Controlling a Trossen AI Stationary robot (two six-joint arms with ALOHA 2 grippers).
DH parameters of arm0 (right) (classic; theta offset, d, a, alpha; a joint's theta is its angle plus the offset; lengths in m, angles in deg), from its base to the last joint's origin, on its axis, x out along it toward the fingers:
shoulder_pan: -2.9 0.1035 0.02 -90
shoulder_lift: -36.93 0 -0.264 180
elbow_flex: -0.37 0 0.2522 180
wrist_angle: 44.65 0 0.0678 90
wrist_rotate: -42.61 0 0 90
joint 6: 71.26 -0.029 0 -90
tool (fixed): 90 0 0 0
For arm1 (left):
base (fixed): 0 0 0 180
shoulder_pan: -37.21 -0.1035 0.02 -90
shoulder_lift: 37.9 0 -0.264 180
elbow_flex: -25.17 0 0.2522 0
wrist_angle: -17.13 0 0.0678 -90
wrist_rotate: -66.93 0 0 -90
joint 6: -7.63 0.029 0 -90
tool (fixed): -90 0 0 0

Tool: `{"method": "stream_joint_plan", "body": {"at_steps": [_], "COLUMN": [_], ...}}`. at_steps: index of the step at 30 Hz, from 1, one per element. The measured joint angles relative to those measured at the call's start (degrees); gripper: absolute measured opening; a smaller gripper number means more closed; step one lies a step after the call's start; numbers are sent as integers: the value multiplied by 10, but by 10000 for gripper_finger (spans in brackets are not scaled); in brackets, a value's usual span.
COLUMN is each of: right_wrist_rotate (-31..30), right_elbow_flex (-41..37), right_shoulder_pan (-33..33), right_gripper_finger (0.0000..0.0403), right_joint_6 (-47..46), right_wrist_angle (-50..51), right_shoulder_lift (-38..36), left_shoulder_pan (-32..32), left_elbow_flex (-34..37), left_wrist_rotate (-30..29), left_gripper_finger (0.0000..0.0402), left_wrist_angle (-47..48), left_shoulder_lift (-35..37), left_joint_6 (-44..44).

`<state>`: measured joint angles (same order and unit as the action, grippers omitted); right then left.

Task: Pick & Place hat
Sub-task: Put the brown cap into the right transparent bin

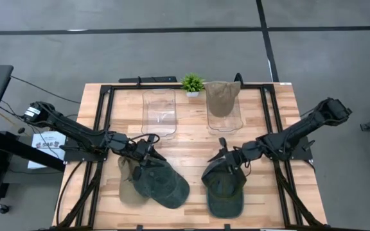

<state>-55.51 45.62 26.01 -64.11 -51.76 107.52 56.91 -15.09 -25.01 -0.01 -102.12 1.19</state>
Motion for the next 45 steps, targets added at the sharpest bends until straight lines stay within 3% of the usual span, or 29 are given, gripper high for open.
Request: {"method": "stream_joint_plan", "body": {"at_steps": [34, 38, 45], "right_wrist_rotate": [2, 2, 2], "right_elbow_flex": [1, 1, 1], "right_shoulder_pan": [-11, -11, -11], "right_gripper_finger": [129, 128, 129], "right_joint_6": [4, 0, -1], "right_wrist_angle": [18, 30, 38], "right_shoulder_lift": [0, 0, 0], "left_shoulder_pan": [0, 0, 1], "left_elbow_flex": [0, -7, -112], "left_wrist_rotate": [6, 6, -15], "left_gripper_finger": [100, 100, 100], "left_wrist_angle": [-21, 54, 327], "left_shoulder_lift": [21, 62, 107], "left_joint_6": [-15, -31, -75]}}
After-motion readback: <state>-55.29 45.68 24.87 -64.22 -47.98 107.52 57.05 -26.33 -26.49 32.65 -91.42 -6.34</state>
